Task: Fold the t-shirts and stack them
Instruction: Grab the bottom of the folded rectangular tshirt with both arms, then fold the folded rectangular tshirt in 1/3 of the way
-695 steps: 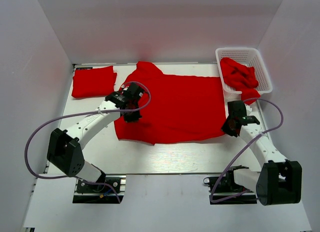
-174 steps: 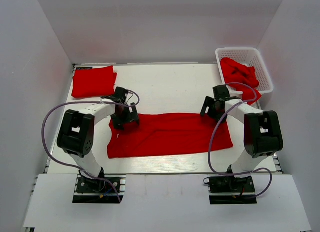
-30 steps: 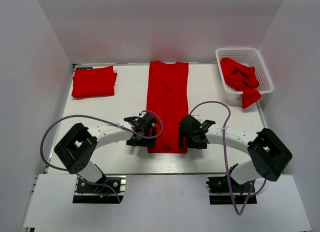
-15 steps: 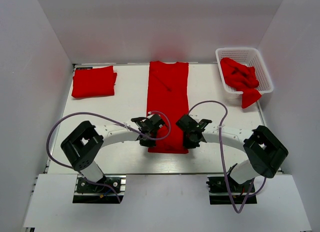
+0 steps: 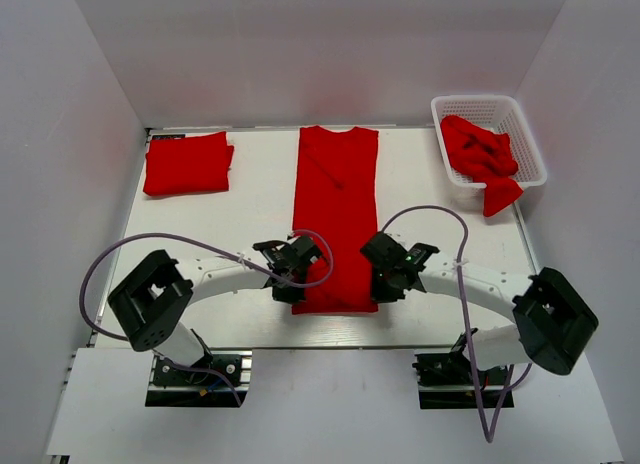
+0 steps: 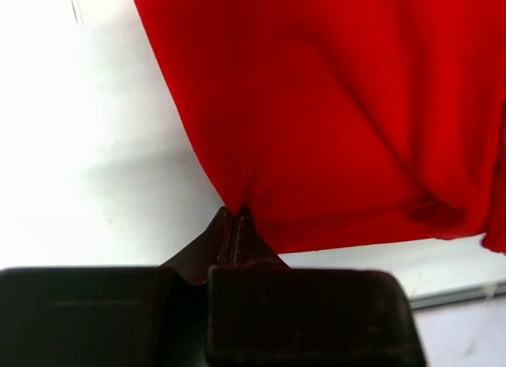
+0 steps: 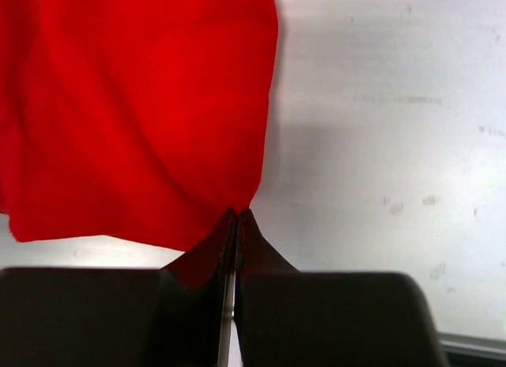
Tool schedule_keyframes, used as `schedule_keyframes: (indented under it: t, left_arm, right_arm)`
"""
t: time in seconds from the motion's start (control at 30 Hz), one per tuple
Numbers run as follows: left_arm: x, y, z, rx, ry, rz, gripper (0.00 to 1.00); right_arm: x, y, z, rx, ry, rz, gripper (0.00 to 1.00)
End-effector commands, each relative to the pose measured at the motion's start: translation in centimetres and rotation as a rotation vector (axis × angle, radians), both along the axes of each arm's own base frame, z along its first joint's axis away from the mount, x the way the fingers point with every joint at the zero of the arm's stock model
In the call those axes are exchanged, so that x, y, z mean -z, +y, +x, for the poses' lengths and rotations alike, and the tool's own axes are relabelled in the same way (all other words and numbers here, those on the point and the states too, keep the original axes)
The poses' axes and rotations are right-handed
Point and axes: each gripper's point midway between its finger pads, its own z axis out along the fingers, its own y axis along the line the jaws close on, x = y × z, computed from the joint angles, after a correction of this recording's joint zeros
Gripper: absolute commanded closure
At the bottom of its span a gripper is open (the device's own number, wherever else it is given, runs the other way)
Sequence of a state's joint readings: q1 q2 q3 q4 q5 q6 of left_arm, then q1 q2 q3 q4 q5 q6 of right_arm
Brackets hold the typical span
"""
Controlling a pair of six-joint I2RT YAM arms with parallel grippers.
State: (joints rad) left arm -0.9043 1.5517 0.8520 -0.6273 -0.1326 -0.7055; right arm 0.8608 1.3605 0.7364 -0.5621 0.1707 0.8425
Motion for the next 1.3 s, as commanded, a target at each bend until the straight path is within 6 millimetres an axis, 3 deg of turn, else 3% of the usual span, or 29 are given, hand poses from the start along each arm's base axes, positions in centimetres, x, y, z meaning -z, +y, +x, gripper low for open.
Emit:
schedule_keyframes:
  t: [0.0,0.17,0.33,0.4,0.43,0.57,0.63,0.73,0.77,0.87,0.9,0.97,1.03,1.27]
  left_arm:
    - [-0.5,1.5,-2.1,-0.014,0.062,0.018,1.0]
    - [-3.0,0.3,-0.6,-0.02,0.005,-0.018,1.0]
    - [-5.0,0.4,2.9,-0.106,-0.082,0.033,1.0]
    - [-5.9,-0.3,4.9,-0.116,-0.117,0.018,1.0]
    - [-5.5,-0.6,5.4,-0.119,-0.114,0.037,1.0]
    - [-6.4,0.2,9.3,-0.192,-0.168,0.088,1.0]
    - [-6.8,1.1,10.4,-0.211,-0.183,0.098,1.0]
    - [-7.9,0.9,13.2,-0.207,-0.229,0.065,1.0]
    - [-8.6,0.0,14.2,-0.193,-0.252,0.037,1.0]
    - [-8.8,-0.6,16.7,-0.161,-0.283,0.029,1.0]
    - [-8.8,-0.4,17.3,-0.142,-0.293,0.039,1.0]
    - [-9.0,-0.5,18.4,-0.139,-0.31,0.036,1.0]
    - [-9.1,0.1,19.7,-0.157,-0.321,0.037,1.0]
    - [-9.2,1.1,22.6,-0.187,-0.334,0.015,1.0]
  right_arm:
    - [-0.4,-1.9,-2.1,0.008,0.049,-0.04,1.0]
    - [-1.5,-1.6,-0.7,0.005,-0.021,-0.02,1.0]
    - [-2.1,-1.6,2.4,0.028,-0.108,-0.089,1.0]
    - [-2.8,-0.8,4.2,0.021,-0.14,-0.095,1.0]
    - [-2.8,-1.2,5.1,0.037,-0.159,-0.123,1.0]
    - [-5.4,-0.6,9.2,0.071,-0.259,-0.118,1.0]
    - [-5.6,-0.9,10.8,0.072,-0.273,-0.129,1.0]
    - [-5.6,-0.8,12.9,0.062,-0.272,-0.137,1.0]
    - [-5.8,-0.6,13.5,0.06,-0.281,-0.129,1.0]
    - [-6.3,-0.2,15.8,0.035,-0.291,-0.123,1.0]
    - [-7.5,0.2,17.0,0.037,-0.32,-0.106,1.0]
    - [-7.2,-0.2,17.9,0.041,-0.313,-0.12,1.0]
    - [-8.4,0.2,19.2,0.032,-0.343,-0.107,1.0]
    - [-8.7,0.2,22.7,-0.025,-0.372,-0.131,1.0]
